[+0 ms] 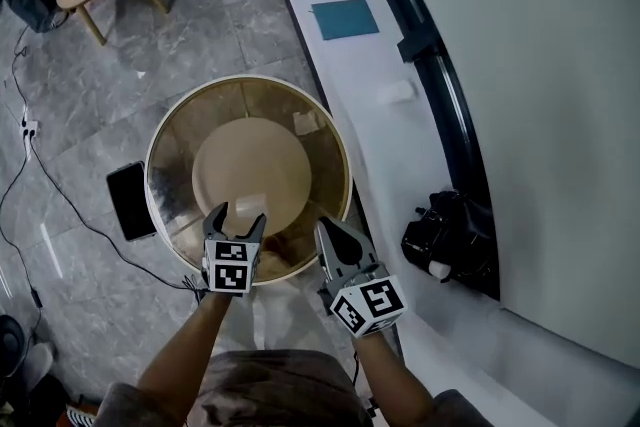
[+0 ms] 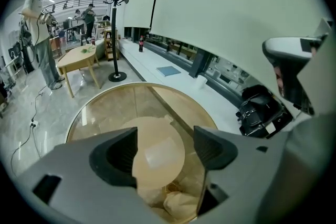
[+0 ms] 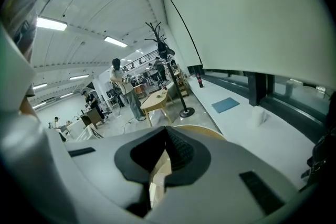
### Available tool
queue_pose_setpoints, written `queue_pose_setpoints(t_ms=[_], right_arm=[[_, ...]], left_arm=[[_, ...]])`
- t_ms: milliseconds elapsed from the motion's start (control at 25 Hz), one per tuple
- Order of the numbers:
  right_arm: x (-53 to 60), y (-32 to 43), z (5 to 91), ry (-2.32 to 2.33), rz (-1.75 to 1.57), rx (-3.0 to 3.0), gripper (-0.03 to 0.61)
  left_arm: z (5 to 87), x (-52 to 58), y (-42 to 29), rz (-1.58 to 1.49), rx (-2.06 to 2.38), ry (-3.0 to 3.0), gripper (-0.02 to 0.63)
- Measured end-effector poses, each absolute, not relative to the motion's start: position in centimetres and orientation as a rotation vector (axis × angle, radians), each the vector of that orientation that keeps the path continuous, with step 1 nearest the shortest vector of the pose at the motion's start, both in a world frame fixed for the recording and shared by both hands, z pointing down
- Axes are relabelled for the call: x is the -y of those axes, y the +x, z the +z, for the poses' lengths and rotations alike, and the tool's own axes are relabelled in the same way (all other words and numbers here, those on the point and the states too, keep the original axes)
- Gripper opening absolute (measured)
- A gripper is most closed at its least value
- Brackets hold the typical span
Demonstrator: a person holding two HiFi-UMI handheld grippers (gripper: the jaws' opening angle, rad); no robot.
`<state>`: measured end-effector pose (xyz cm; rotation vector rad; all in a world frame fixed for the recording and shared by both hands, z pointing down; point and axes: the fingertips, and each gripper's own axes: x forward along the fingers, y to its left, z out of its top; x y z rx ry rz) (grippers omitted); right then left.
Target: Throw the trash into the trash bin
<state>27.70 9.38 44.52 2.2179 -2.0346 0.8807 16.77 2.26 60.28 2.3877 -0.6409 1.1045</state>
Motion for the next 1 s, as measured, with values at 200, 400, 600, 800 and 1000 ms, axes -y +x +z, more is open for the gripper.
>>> queue_pose_setpoints(t_ms=[200, 400, 600, 800, 1000], right_arm=[[-8.8, 27.5, 48.9, 2.186, 0.914, 2.035, 0.017], [-8.6, 26.8, 52.9, 2.156, 0.961, 2.021, 0.017], [-8.8, 26.3, 55.4, 2.131, 0.994, 2.011, 0.017], [-9.2, 26.0, 56.3, 2.117, 1.019, 1.99, 0.017], [-8.9, 25.6, 56.3, 2.11, 1.02, 1.99, 0.017]], left_arm=[[65.5, -2.5, 17.1, 1.103, 0.686, 2.315, 0.349], [69.5, -2.7, 17.3, 1.055, 0.734, 2.282, 0.387], [71.9, -2.5, 17.2, 1.026, 0.755, 2.256, 0.387], [72.1, -2.7, 17.0, 1.035, 0.743, 2.252, 0.387], [72.1, -2.7, 16.9, 1.031, 0.732, 2.25, 0.386]])
